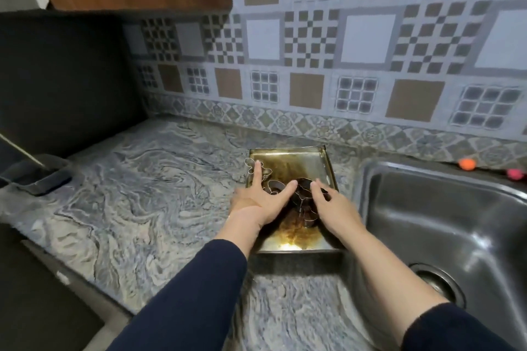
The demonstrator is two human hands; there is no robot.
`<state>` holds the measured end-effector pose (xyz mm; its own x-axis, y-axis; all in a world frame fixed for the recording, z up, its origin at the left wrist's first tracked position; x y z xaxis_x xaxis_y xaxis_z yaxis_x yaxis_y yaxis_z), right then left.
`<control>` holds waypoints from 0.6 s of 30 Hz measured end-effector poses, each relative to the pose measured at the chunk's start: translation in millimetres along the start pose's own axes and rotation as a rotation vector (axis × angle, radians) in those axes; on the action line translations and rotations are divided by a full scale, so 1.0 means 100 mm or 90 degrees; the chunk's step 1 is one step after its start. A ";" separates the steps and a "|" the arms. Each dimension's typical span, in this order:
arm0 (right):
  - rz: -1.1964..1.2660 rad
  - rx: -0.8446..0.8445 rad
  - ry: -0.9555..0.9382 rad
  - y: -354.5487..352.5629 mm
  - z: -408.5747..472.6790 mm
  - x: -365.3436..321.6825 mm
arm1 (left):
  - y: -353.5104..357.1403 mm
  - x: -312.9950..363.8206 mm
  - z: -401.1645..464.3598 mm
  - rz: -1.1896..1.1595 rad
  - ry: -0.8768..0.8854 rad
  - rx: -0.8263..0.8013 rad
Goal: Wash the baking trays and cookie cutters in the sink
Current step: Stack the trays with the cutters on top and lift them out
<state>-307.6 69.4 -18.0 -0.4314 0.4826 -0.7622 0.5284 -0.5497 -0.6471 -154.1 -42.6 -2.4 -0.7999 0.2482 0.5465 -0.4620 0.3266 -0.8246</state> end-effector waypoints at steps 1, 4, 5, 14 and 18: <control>-0.007 0.005 0.009 -0.01 0.14 0.03 | 0.04 0.07 0.13 0.005 0.004 -0.008; -0.034 0.024 0.043 -0.04 0.55 0.13 | 0.19 0.29 0.52 0.029 0.020 -0.043; -0.047 0.035 0.058 -0.07 0.67 0.16 | 0.23 0.37 0.65 0.036 0.027 -0.055; -0.098 0.088 0.175 -0.17 1.69 0.38 | 0.59 1.07 1.81 0.075 0.139 -0.152; -0.116 0.089 0.221 -0.17 1.94 0.51 | 0.77 1.24 2.07 0.109 0.158 -0.190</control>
<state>-480.5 -28.9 -49.5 -0.2245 0.7686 -0.5991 0.3506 -0.5099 -0.7855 -368.3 -175.6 -28.9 -0.7222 0.5214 0.4544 -0.1703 0.5028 -0.8475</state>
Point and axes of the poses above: each hand's wrist, its own z-axis towards the middle knuckle, its own y-axis out of the palm, x = y × z, the point moved 9 cm from there along z, towards the middle knuckle, and after that the axes turned 4 degrees about x, right-handed, at the moved point
